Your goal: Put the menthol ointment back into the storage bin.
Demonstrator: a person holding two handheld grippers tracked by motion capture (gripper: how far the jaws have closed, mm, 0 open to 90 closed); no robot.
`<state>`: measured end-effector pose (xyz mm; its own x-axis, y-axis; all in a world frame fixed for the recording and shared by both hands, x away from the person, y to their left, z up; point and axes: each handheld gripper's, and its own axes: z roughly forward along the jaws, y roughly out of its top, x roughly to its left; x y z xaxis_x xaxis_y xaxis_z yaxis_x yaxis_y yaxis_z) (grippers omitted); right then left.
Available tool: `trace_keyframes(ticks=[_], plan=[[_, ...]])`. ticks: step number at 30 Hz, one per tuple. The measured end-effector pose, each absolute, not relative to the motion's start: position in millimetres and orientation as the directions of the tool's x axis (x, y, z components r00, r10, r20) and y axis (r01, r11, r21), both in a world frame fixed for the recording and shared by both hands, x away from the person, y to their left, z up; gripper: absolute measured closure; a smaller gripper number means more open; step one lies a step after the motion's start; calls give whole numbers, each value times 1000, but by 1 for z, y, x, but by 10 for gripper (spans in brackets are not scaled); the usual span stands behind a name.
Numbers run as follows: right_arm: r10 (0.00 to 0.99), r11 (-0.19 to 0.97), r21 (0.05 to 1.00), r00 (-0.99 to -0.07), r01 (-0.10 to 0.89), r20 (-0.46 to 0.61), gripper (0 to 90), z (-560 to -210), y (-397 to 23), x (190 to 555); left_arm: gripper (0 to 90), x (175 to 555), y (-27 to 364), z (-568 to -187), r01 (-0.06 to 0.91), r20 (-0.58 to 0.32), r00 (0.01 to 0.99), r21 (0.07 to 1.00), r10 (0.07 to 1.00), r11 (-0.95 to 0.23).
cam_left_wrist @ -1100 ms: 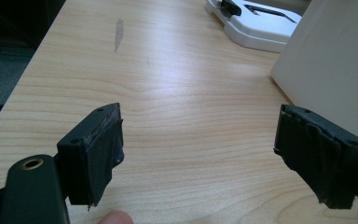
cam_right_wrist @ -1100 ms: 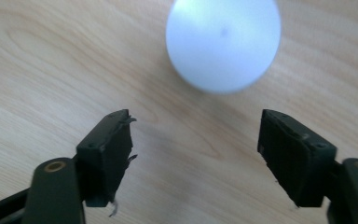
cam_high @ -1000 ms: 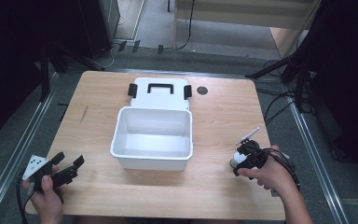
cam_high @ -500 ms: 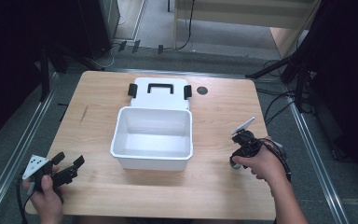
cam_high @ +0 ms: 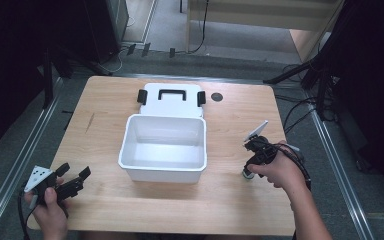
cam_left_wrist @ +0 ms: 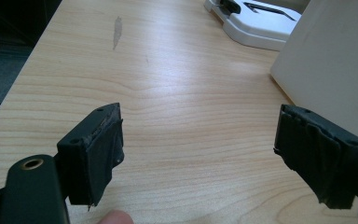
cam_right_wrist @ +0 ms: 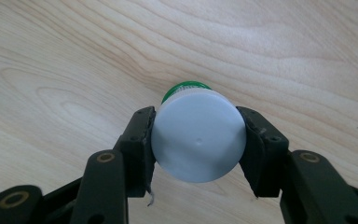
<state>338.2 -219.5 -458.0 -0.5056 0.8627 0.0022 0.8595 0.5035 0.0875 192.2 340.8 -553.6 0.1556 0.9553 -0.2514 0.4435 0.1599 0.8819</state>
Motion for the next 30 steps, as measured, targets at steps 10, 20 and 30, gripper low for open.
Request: trace_keyframes(ticks=[10,20,30], plan=[[802,595,86,-597,799,2,516,-427,-187,341,160,192,341,-554,444,-257,157,881,954,165],[773,629,104,-634,770,20,516,-399,-159,345,160,193,341,-554,440,-263,156,882,952,172],[759,646,101,-651,756,16,516,-377,-143,348,160,193,342,-554,438,-265,155,882,952,174]])
